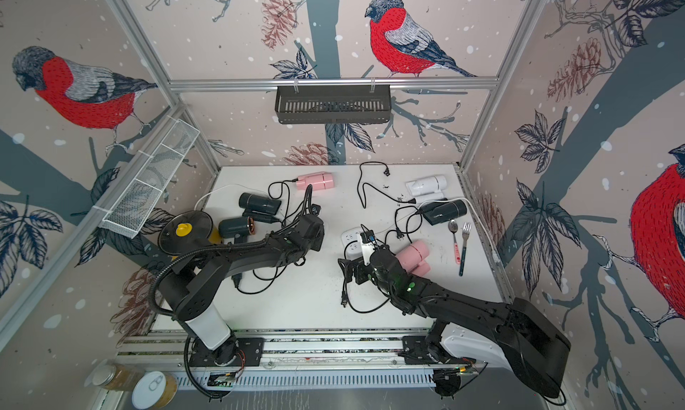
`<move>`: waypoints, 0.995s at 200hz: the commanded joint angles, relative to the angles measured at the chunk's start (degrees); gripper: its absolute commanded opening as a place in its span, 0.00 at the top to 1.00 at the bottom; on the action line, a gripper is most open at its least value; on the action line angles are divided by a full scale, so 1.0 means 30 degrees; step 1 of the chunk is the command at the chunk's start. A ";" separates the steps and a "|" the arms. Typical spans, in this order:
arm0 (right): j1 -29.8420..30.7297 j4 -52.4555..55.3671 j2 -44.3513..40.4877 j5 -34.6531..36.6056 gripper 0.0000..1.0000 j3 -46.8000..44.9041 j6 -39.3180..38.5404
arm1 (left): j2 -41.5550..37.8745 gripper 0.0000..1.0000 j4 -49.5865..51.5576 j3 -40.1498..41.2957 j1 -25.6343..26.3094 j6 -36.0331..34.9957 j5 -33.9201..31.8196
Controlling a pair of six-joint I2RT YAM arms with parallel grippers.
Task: Charge the blow dryers
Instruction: Insert the plug into the socket.
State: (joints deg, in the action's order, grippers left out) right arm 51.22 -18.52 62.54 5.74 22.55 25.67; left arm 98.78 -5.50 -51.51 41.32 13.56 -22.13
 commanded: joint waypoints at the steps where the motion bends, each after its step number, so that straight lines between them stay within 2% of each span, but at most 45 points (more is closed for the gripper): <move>1: -0.0004 -0.0710 0.0092 -0.0104 0.00 0.0160 0.0171 | 0.0169 0.89 0.0871 0.0341 0.0062 0.0113 0.0158; 18: 0.0006 -0.0747 0.0086 -0.0101 0.00 0.0117 0.0254 | 0.0070 0.89 0.0751 0.0548 0.0005 0.0474 0.0292; 64: -0.0139 -0.0915 0.0053 -0.0198 0.00 -0.0229 0.0596 | 0.0376 0.90 0.0977 0.0365 -0.0896 0.1420 0.2531; 105: -0.0315 -0.1050 -0.0354 -0.0244 0.00 -0.0561 0.1057 | 0.0764 0.89 0.1558 0.0282 -0.0752 0.1267 0.1682; 141: -0.0459 0.0529 -0.0716 0.0744 0.00 0.0027 0.1980 | 0.1783 0.89 0.1547 0.0237 -0.0141 0.0734 0.0308; 199: -0.0547 0.2388 -0.2717 0.2036 0.00 -0.0043 0.3669 | 0.2047 0.89 0.1287 -0.0144 -0.0222 0.0285 0.0367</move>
State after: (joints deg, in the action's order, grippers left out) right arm 49.76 -14.15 56.47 8.84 22.59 33.17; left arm 104.20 -13.39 -52.29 41.08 15.14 -25.15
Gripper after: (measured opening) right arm 0.995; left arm 0.173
